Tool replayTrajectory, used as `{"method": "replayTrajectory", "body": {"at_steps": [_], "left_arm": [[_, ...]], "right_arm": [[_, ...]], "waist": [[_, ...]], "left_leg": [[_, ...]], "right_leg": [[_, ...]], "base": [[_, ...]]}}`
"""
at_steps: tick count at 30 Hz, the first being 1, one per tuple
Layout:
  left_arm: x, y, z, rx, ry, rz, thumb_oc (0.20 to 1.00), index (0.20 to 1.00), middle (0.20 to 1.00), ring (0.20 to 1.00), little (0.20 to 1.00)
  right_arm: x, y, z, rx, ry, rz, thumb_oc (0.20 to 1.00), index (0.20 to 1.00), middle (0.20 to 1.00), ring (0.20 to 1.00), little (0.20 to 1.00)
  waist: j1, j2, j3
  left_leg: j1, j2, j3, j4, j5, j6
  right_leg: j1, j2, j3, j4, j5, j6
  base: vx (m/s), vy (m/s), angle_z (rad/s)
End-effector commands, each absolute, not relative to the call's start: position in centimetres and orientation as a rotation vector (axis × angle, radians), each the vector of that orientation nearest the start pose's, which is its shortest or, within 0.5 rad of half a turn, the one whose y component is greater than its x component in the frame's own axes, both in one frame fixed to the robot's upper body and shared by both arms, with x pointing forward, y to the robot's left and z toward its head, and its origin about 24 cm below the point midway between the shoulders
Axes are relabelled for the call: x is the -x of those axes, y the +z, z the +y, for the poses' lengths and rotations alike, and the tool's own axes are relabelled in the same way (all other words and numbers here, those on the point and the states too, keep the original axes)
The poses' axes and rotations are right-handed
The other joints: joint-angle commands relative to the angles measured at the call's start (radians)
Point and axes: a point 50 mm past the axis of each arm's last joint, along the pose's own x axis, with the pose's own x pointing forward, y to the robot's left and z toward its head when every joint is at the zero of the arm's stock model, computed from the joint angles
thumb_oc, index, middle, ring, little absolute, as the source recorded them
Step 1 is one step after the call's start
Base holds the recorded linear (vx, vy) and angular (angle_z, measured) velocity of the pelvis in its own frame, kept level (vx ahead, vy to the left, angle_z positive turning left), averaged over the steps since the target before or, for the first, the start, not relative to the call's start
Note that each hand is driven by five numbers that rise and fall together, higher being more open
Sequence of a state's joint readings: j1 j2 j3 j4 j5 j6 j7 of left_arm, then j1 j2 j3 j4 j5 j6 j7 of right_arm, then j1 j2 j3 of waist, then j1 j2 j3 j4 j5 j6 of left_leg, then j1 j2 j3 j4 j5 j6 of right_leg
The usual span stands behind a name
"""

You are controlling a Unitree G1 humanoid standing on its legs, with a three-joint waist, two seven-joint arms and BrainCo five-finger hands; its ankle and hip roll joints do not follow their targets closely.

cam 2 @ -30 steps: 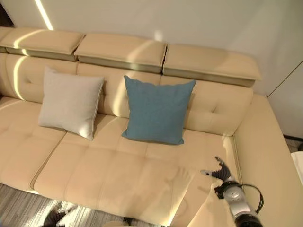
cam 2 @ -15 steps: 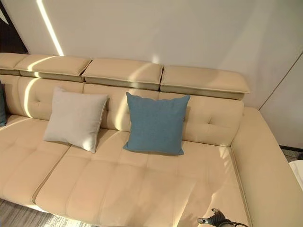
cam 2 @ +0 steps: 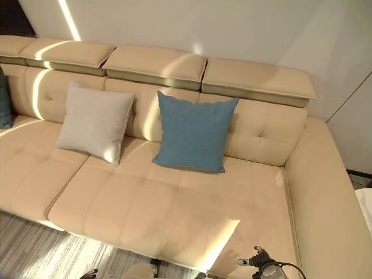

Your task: Pick up all the scattered cushions and arrange them neatly on the sofa.

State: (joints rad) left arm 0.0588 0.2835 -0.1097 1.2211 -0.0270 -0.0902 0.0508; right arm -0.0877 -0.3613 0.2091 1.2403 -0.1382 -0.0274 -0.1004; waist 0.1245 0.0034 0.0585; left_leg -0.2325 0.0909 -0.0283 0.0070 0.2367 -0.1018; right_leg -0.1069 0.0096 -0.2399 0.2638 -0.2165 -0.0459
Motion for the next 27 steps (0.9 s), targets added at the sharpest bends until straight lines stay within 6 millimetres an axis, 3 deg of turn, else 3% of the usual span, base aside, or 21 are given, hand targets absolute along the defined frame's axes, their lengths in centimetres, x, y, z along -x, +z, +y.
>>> {"method": "replayTrajectory", "body": {"at_steps": [1, 4, 7, 10, 14, 27], "left_arm": [[-11.0, -14.6, 26.2, -0.355, 0.154, 1.08, 1.0, 1.0, 1.0, 1.0, 1.0], [-11.7, -14.6, 25.8, -0.352, 0.141, 1.063, 1.0, 1.0, 1.0, 1.0, 1.0], [-11.5, -14.7, 25.6, -0.346, 0.144, 1.073, 1.0, 1.0, 1.0, 1.0, 1.0], [-11.2, -14.8, 25.5, -0.352, 0.141, 1.084, 1.0, 1.0, 1.0, 1.0, 1.0], [-10.7, -15.0, 25.6, -0.376, 0.116, 1.102, 1.0, 1.0, 1.0, 1.0, 1.0], [-9.5, -15.2, 26.0, -0.411, 0.094, 1.15, 1.0, 1.0, 1.0, 1.0, 1.0]], "right_arm": [[-13.6, -13.2, -28.4, 0.622, -0.115, 1.075, 1.0, 1.0, 1.0, 1.0, 1.0], [-13.2, -13.3, -28.6, 0.62, -0.122, 1.095, 1.0, 1.0, 1.0, 1.0, 1.0], [-13.4, -13.3, -28.6, 0.634, -0.113, 1.093, 1.0, 1.0, 1.0, 1.0, 1.0], [-12.8, -13.4, -28.9, 0.643, -0.109, 1.122, 1.0, 1.0, 1.0, 1.0, 1.0], [-12.1, -13.4, -29.8, 0.66, -0.113, 1.16, 1.0, 1.0, 1.0, 1.0, 1.0], [-11.7, -13.5, -29.9, 0.686, -0.103, 1.18, 1.0, 1.0, 1.0, 1.0, 1.0]], "waist": [[-0.03, -0.055, 0.033], [-0.042, -0.066, 0.044], [-0.057, -0.08, 0.04], [-0.074, -0.066, 0.027], [-0.08, -0.061, -0.008], [-0.072, -0.053, -0.039]], "left_leg": [[-0.027, -0.094, 0.006, 0.046, -0.121, 0.034], [-0.025, -0.093, 0.004, 0.101, -0.158, 0.03], [0.039, -0.075, -0.025, 0.144, -0.229, 0.031], [0.082, -0.049, -0.026, 0.087, -0.218, 0.03], [0.156, -0.069, -0.024, -0.016, -0.223, 0.034], [0.243, -0.078, 0.021, -0.092, -0.234, 0.045]], "right_leg": [[0.137, -0.042, 0.042, -0.285, 0.143, 0.138], [0.121, -0.053, 0.021, -0.285, 0.161, 0.127], [0.116, -0.083, 0.012, -0.278, 0.174, 0.126], [0.111, -0.08, 0.006, -0.272, 0.177, 0.138], [0.13, -0.087, 0.003, -0.286, 0.187, 0.151], [0.173, -0.103, 0.016, -0.347, 0.216, 0.183]], "base": [[-0.12, -0.101, 0.67], [-0.16, -0.075, 0.59], [-0.04, 0.031, 0.24], [0.01, 0.07, 0.15], [0.07, 0.097, 0.01], [0.03, 0.036, -0.07]]}}
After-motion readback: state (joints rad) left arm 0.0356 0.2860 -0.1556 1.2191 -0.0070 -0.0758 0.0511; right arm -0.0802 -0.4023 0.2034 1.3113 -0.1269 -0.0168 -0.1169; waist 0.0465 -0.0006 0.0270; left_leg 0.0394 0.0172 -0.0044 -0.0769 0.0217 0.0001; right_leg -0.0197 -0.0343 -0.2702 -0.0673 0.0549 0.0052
